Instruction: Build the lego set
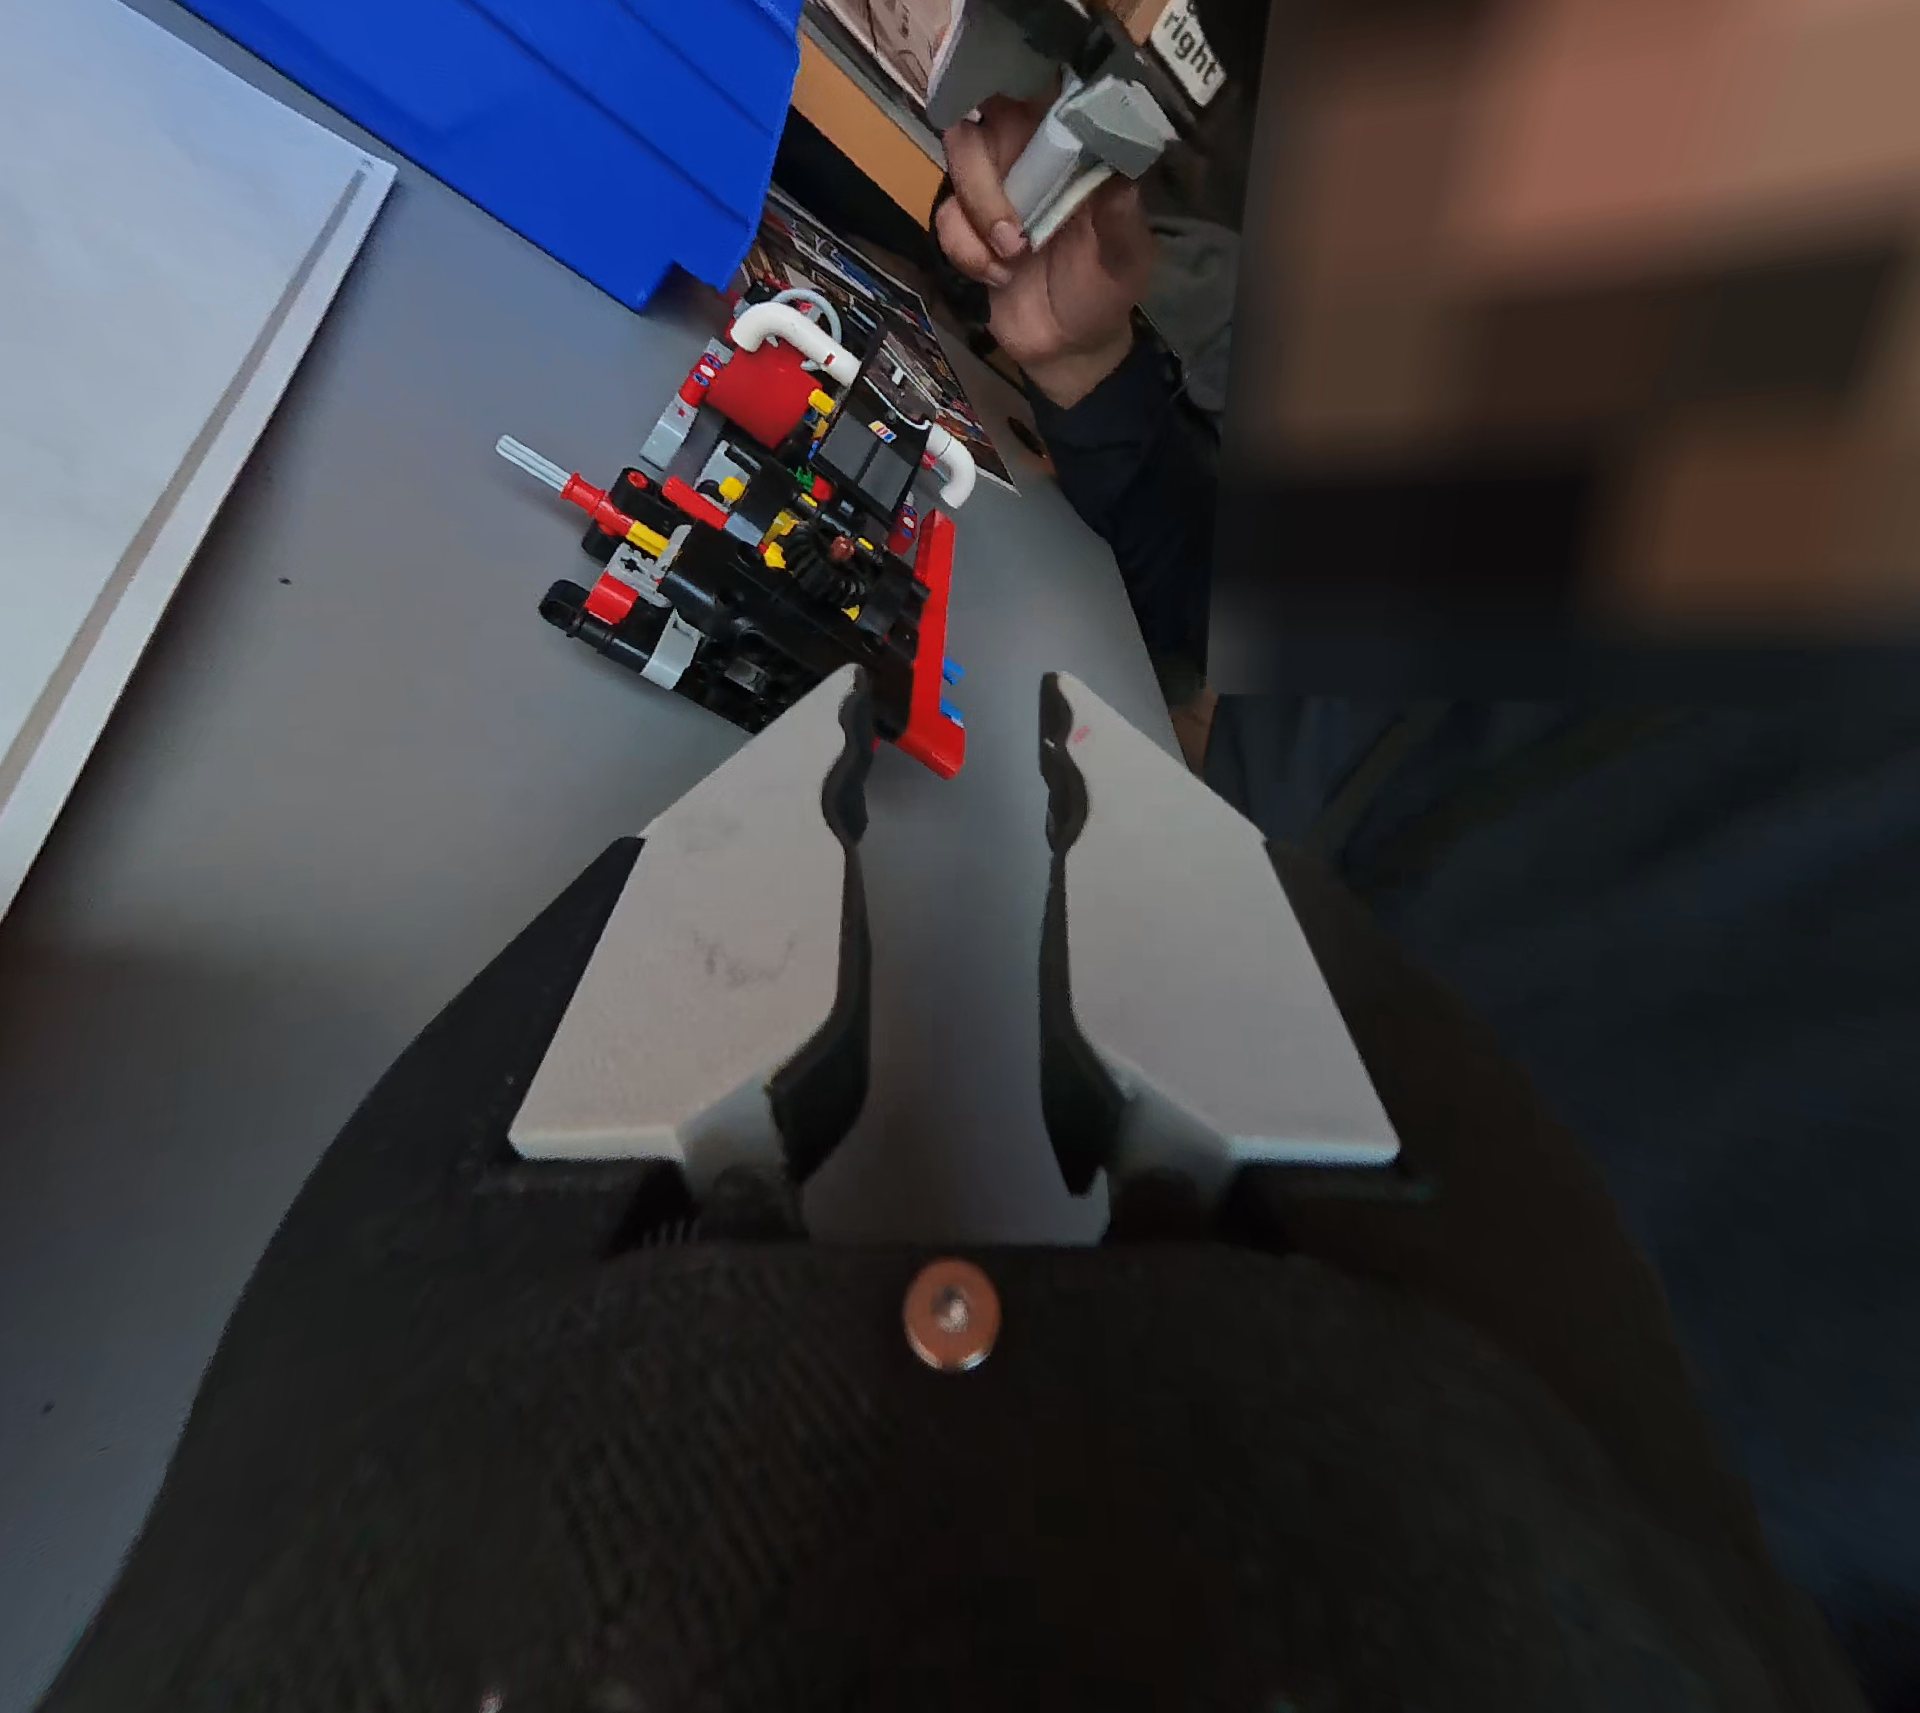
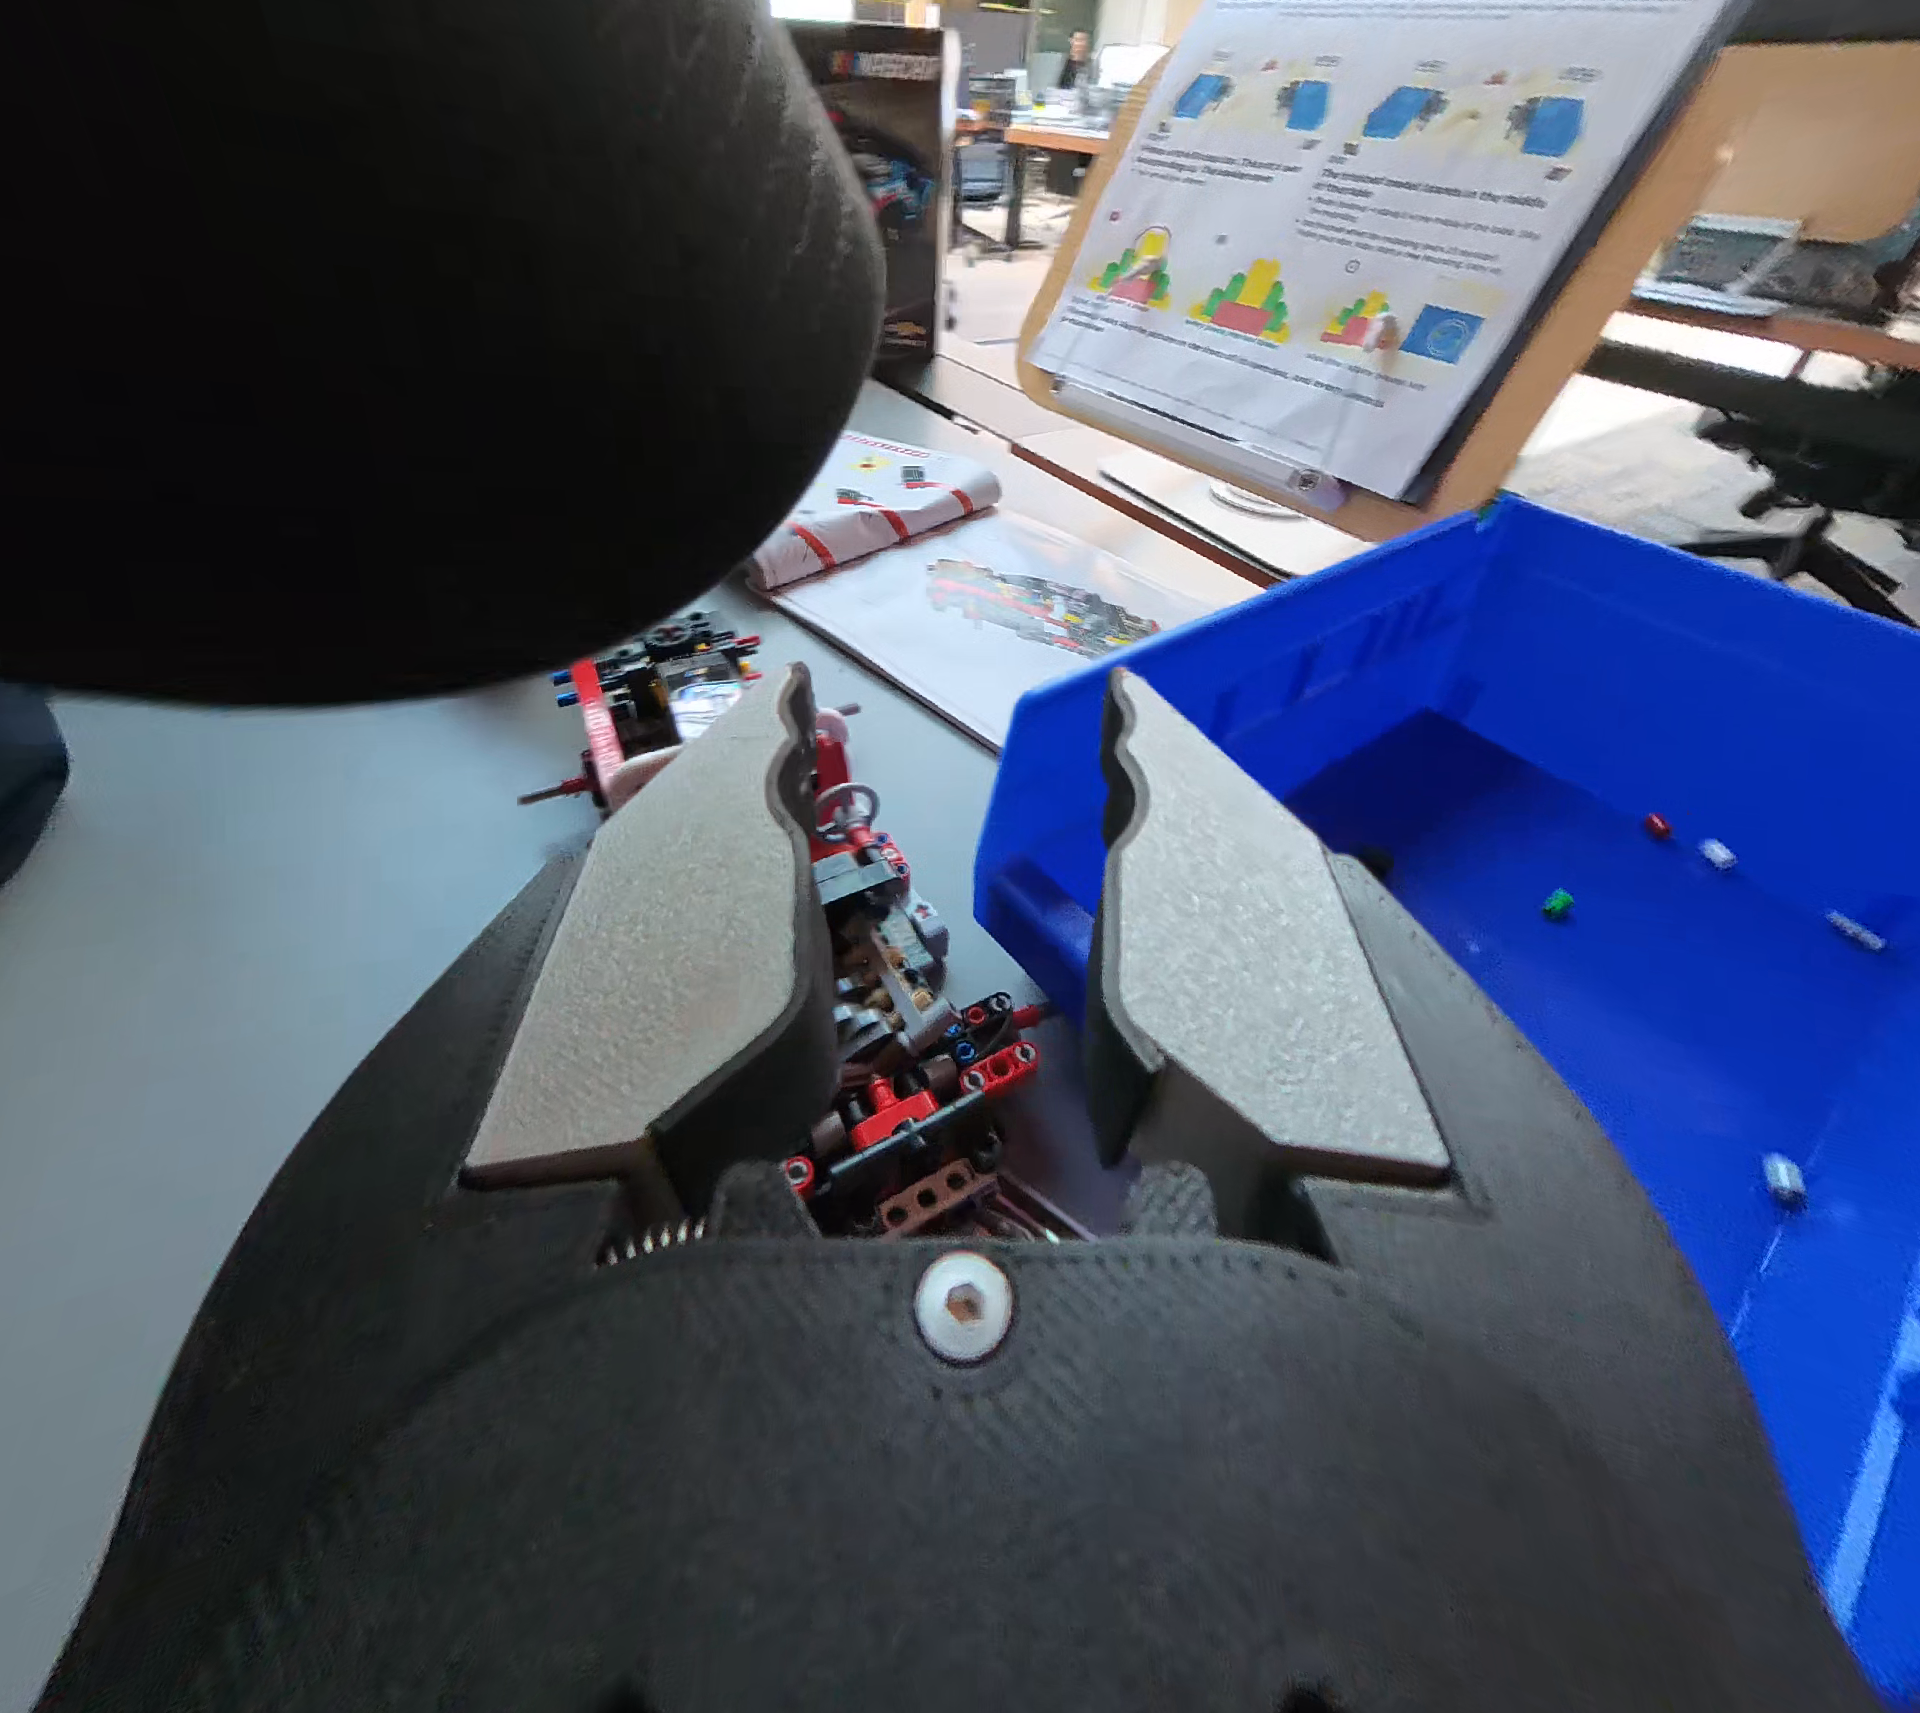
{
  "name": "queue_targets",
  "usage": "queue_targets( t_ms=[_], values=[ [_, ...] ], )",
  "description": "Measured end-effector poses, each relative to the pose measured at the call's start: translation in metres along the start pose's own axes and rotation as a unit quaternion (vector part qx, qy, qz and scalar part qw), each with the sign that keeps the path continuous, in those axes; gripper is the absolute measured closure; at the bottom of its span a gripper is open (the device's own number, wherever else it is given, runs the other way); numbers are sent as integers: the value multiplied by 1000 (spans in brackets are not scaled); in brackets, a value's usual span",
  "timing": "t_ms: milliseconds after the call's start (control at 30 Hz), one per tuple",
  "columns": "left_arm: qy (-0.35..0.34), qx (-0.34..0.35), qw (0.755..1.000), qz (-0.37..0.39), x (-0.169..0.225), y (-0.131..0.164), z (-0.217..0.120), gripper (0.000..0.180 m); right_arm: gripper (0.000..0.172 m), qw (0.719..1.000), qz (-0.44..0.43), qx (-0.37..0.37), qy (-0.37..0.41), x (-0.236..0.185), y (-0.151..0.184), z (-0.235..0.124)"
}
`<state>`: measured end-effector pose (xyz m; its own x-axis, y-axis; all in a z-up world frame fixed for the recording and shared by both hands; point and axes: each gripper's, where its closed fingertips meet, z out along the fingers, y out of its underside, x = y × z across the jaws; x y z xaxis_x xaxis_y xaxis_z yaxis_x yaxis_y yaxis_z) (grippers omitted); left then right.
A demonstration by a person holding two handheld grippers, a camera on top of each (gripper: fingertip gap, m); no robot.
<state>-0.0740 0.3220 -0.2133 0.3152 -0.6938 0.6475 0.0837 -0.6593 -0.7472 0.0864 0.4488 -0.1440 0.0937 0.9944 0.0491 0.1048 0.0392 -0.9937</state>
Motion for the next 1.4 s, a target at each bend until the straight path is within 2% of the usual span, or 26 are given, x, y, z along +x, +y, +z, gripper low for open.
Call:
queue_targets(
  t_ms=[133, 233, 600, 900, 1100, 1233, 1400],
  values=[
    [-9, -4, 1000, 1, -2, 1, 1, 152, 128, 996, 46, -31, 74, 28, 15, -5],
    [-8, 1, 1000, 8, -1, -1, 0, 152, 132, 990, 74, -68, 102, 41, 32, -6],
    [-25, 30, 999, 21, -3, -9, -5, 153, 135, 985, 107, -88, 100, 41, 47, 4],
    [-51, 76, 996, 18, -11, -20, -14, 153, 134, 985, 116, -51, 117, 51, 37, -2],
    [-65, 95, 993, 10, -16, -25, -18, 153, 129, 985, 132, -50, 101, 48, 38, -1],
    [-75, 107, 991, 12, -18, -28, -21, 154, 135, 989, 113, -39, 86, 42, 33, 1],
    [-85, 123, 989, 13, -21, -32, -24, 153, 140, 994, 47, -43, 84, 38, 32, 5]
  ],
)
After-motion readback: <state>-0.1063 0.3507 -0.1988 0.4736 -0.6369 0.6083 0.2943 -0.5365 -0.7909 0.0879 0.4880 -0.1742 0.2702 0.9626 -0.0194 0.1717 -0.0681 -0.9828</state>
